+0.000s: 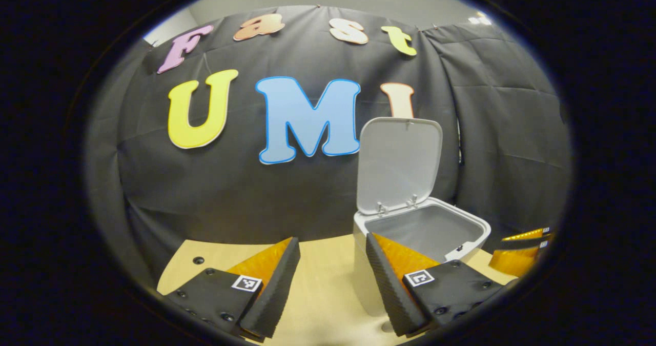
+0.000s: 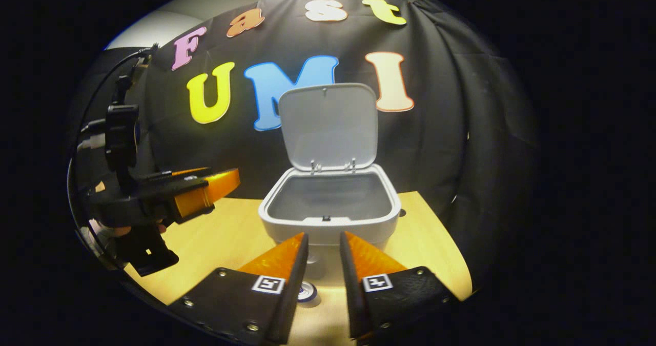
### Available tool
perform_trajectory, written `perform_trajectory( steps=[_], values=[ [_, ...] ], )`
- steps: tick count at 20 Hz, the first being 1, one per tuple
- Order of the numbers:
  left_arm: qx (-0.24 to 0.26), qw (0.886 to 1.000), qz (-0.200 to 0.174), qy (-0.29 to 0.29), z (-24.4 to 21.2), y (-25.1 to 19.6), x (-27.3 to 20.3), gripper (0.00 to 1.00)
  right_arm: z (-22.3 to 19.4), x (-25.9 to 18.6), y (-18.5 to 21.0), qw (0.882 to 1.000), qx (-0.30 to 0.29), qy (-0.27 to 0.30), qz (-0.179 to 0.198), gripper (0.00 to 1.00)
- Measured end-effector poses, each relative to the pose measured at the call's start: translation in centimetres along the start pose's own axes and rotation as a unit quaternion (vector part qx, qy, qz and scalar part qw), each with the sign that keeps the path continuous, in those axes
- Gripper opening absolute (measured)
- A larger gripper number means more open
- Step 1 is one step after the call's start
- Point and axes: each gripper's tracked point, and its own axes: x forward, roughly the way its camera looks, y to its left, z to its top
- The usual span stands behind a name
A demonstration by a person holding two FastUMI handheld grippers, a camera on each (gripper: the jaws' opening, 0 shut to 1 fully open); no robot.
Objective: Press the lid of the desktop garbage bin to open it, pick up the crumpled paper on the desktop and throw it into the bin, then pick up the pop can on the desktop and drop it into the bin, and finally close the garbage bin lid.
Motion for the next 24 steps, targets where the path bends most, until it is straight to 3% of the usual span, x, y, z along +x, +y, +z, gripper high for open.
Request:
perform_trajectory(
  steps=[3,4,8,11,12,24],
  values=[
    [-0.006,1.000,0.018,0.005,-0.4,1.7,-0.7,0.86,-2.2,0.8,1.3,0.999,-0.011,0.031,0.022,0.65],
    [-0.008,1.000,0.023,0.005,-0.5,2.1,-1.0,0.86,-3.0,1.1,1.9,0.999,-0.013,0.041,0.030,0.78],
    [-0.011,0.999,0.039,0.006,-0.7,3.6,-2.0,0.86,-6.8,2.8,3.1,0.994,-0.031,0.090,0.044,0.97],
    [-0.012,0.999,0.051,0.008,-1.0,4.6,-2.8,0.86,-8.6,5.4,4.1,0.989,-0.049,0.128,0.048,0.98],
    [-0.013,0.998,0.055,0.008,-1.1,5.0,-3.0,0.93,-9.1,6.0,4.4,0.988,-0.053,0.140,0.050,0.98],
    [-0.016,0.993,0.113,0.019,-2.3,10.4,-6.0,0.93,-15.9,9.2,4.6,0.975,-0.084,0.202,0.047,0.98]
  ],
)
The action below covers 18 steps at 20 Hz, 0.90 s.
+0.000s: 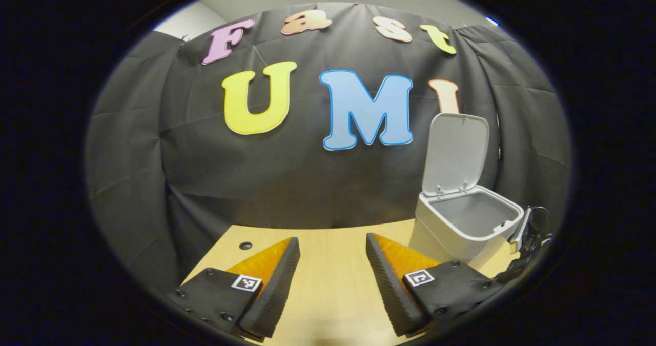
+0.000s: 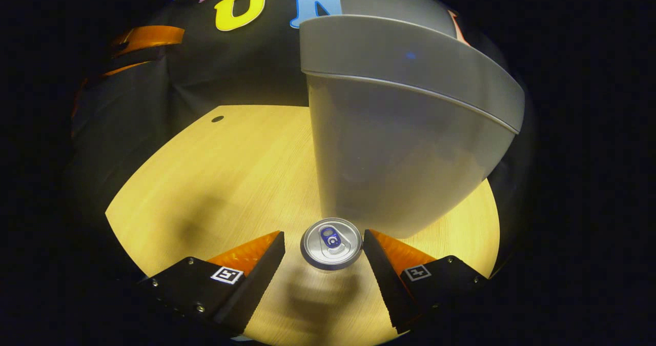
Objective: Press the lid of the desktop garbage bin to open it, pick up the crumpled paper on the desktop and throw it into the bin, then pick up the pop can on the desktop and drop it into the bin, and finally close the garbage bin lid.
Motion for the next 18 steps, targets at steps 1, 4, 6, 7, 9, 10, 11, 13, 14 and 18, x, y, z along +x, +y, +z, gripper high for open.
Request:
perform_trajectory(
  steps=[1,4,6,7,9,10,11,13,14,18],
  values=[
    [-0.002,1.000,0.003,0.001,-0.1,0.4,0.0,0.86,-0.4,0.3,0.0,1.000,0.001,0.005,-0.001,0.98],
    [-0.008,1.000,0.009,0.006,-0.6,0.9,0.0,0.93,-0.9,1.1,-0.3,1.000,0.003,0.015,-0.004,0.96],
    [-0.011,1.000,0.010,0.008,-0.8,1.2,0.0,0.86,-0.9,1.3,-0.4,1.000,0.000,0.017,-0.005,1.00],
    [-0.012,1.000,0.009,0.009,-0.9,1.0,0.2,0.86,-1.0,1.3,-0.4,1.000,-0.001,0.018,-0.003,0.87],
    [-0.013,1.000,0.005,0.010,-1.0,0.6,0.4,0.93,-1.0,1.2,-0.6,1.000,-0.005,0.017,-0.003,0.85],
    [-0.012,1.000,0.003,0.010,-1.0,0.4,0.6,0.93,-0.8,1.0,-0.5,1.000,-0.007,0.015,-0.002,0.84],
    [-0.012,1.000,0.001,0.010,-1.0,0.2,0.7,0.86,-0.7,0.9,-0.4,1.000,-0.007,0.012,-0.001,0.84],
    [-0.012,1.000,-0.003,0.010,-1.0,-0.2,1.0,0.86,-0.3,0.5,-0.3,1.000,-0.008,0.006,0.005,0.84],
    [-0.013,1.000,-0.005,0.011,-1.0,-0.4,1.1,0.86,0.1,0.1,-0.3,1.000,-0.007,0.001,0.009,0.84],
    [-0.016,1.000,-0.015,0.015,-1.4,-1.2,1.5,0.93,1.8,-1.8,0.1,1.000,-0.002,-0.022,0.020,0.84]
  ],
)
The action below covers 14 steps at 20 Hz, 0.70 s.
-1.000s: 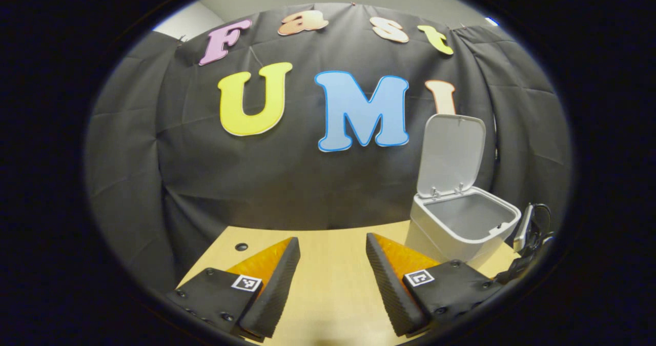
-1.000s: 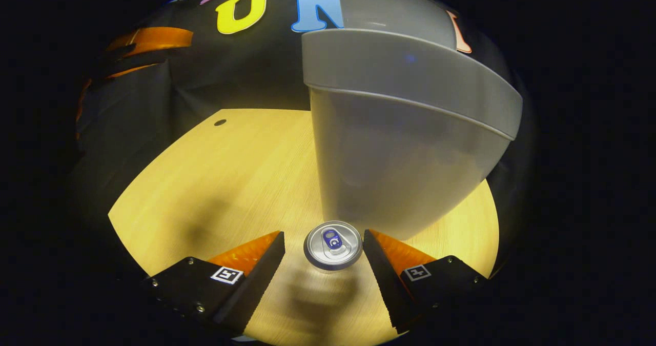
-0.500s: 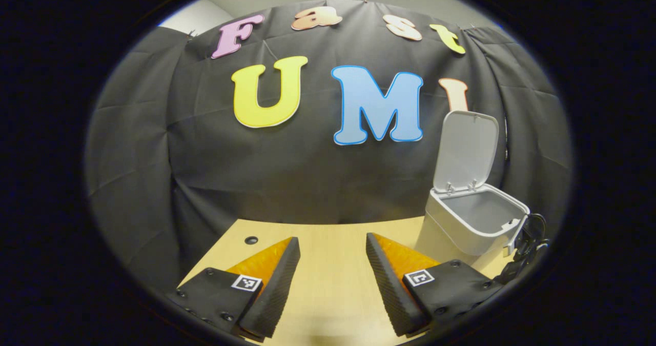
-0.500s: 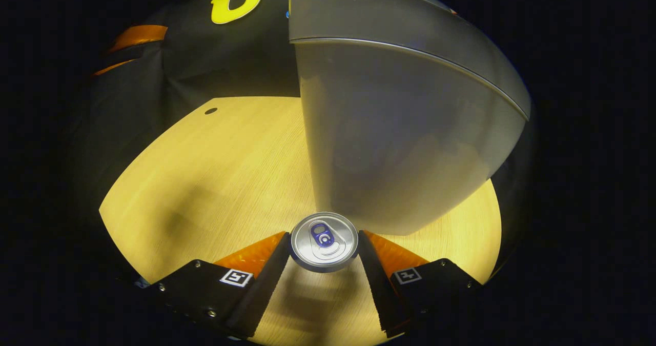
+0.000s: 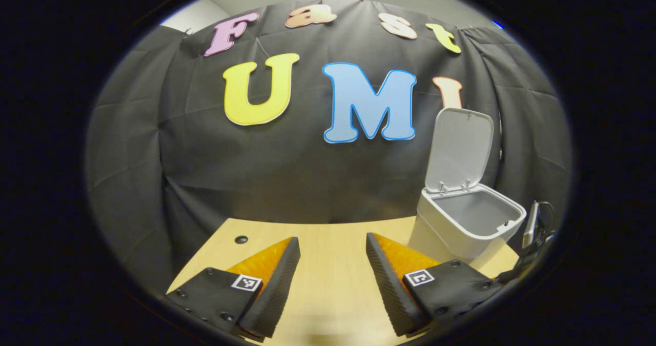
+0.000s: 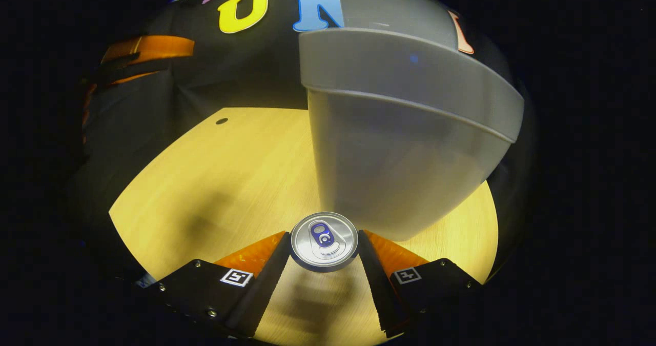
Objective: Press the lid of the desktop garbage bin to open it, pick up the crumpled paper on the desktop and throw it into the bin, then pick up the pop can on the desktop and drop it into the bin, and finally close the garbage bin lid.
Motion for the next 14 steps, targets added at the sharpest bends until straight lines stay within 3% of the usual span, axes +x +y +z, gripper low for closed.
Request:
perform_trajectory(
  steps=[1,4,5,6,14],
  values=[
    [-0.001,1.000,-0.002,0.001,-0.1,-0.2,0.2,0.86,0.7,-0.7,0.2,1.000,0.001,-0.007,0.005,0.84],
    [-0.005,1.000,-0.007,0.003,-0.2,-0.8,0.4,0.86,2.8,-3.1,0.7,0.999,0.003,-0.034,0.019,0.84],
    [-0.005,1.000,-0.009,0.004,-0.2,-1.0,0.6,0.93,3.6,-3.8,0.8,0.999,0.004,-0.044,0.026,0.84],
    [-0.005,1.000,-0.010,0.005,-0.4,-1.0,0.6,0.86,4.4,-4.9,1.1,0.998,0.006,-0.052,0.034,0.84],
    [-0.002,1.000,-0.018,0.010,-0.6,-1.9,1.3,0.86,13.5,-13.8,1.8,0.982,0.008,-0.167,0.085,0.84]
  ],
)
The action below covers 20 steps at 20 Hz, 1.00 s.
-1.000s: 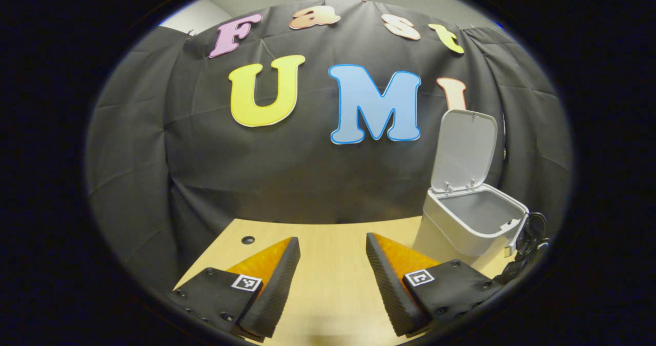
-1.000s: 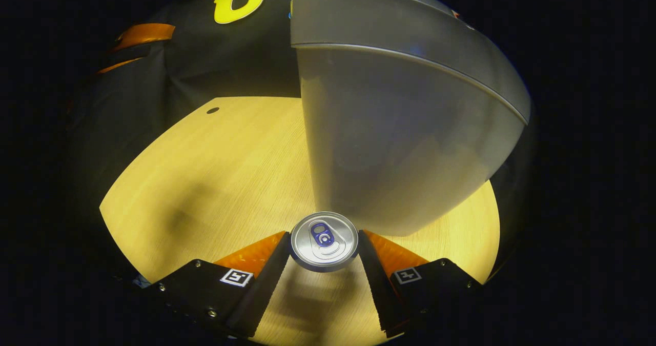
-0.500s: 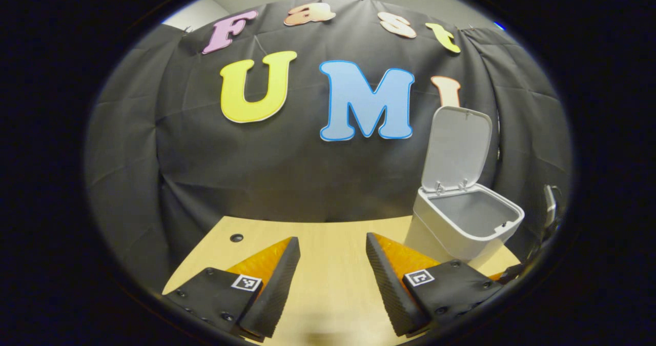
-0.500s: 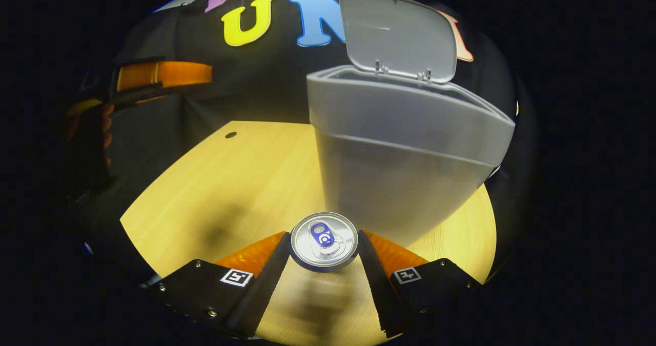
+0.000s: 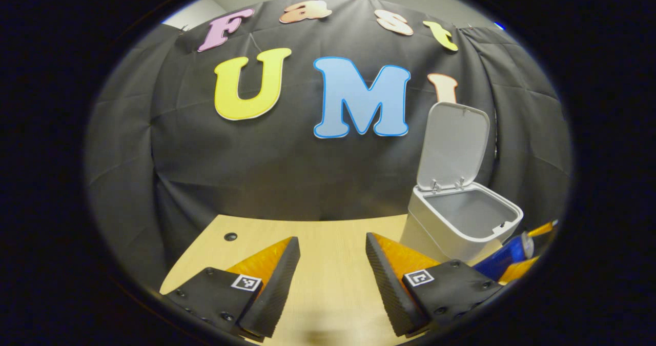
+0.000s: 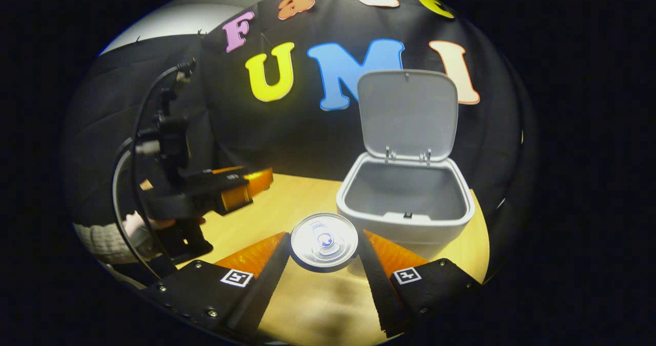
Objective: Press the lid of the desktop garbage bin to open it, pick up the crumpled paper on the desktop and throw it into the bin, then pick up the pop can on the desktop and drop it into the bin, and finally close the garbage bin lid.
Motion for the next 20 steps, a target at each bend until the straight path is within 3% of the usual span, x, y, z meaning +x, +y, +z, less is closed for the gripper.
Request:
perform_trajectory(
  steps=[5,10,15,20],
  values=[
    [0.003,1.000,-0.006,0.001,0.0,-0.6,0.3,0.92,5.6,-1.7,-0.3,0.997,0.000,-0.071,-0.005,0.84],
    [0.005,1.000,-0.007,0.001,0.1,-0.7,0.4,0.93,8.3,-0.8,-5.0,0.991,0.010,-0.115,-0.071,0.84],
    [0.008,1.000,-0.001,0.001,0.0,-0.1,0.0,0.93,7.2,1.2,-10.4,0.985,0.027,-0.091,-0.142,0.84],
    [0.001,1.000,0.005,0.005,-0.3,0.4,-0.1,0.92,3.9,3.8,-13.8,0.982,0.028,-0.036,-0.182,0.84]
  ],
)
